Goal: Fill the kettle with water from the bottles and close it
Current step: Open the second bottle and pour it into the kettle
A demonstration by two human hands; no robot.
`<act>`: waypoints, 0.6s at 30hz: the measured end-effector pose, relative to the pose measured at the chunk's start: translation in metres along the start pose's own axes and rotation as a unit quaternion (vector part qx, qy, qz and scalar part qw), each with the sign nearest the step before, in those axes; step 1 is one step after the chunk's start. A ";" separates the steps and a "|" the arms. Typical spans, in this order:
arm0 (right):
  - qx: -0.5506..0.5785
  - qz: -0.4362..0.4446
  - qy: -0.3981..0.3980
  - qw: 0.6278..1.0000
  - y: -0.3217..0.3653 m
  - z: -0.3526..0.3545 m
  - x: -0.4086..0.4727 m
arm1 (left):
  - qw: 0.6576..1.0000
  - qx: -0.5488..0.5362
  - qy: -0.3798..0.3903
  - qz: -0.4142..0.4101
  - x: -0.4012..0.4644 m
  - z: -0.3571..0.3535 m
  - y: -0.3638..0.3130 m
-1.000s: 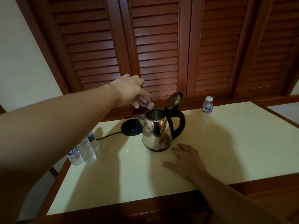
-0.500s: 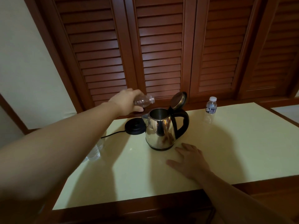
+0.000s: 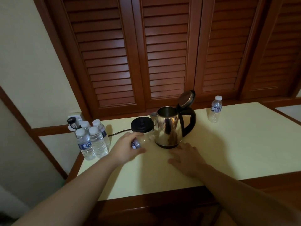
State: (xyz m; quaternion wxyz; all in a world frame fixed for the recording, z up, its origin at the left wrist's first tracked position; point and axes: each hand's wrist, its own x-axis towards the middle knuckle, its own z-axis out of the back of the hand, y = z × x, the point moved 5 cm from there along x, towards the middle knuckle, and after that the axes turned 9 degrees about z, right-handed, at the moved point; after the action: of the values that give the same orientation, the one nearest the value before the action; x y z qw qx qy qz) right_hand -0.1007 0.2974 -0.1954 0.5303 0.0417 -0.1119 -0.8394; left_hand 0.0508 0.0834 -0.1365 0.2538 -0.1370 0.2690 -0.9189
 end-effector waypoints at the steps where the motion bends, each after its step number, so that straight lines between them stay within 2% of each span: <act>1: 0.007 -0.004 0.008 1.000 0.002 -0.001 0.002 | 1.000 0.004 0.003 0.002 -0.002 -0.003 0.004; 4: 0.052 -0.002 0.006 0.999 0.005 -0.002 0.007 | 1.000 0.012 0.019 -0.010 -0.008 -0.008 0.011; 10: 0.228 -0.010 -0.144 0.963 0.023 0.026 0.008 | 0.998 0.005 0.046 -0.042 -0.006 -0.016 0.014; 18: 0.269 0.019 -0.152 0.951 0.034 0.043 -0.003 | 0.994 -0.005 0.075 -0.075 -0.003 -0.036 -0.007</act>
State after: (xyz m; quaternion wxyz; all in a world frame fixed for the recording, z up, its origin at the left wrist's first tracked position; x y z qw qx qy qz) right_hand -0.0777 0.2925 -0.1464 0.4920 0.0521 -0.4134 -0.7644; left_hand 0.0370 0.1055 -0.1626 0.1629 -0.0886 0.2812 -0.9416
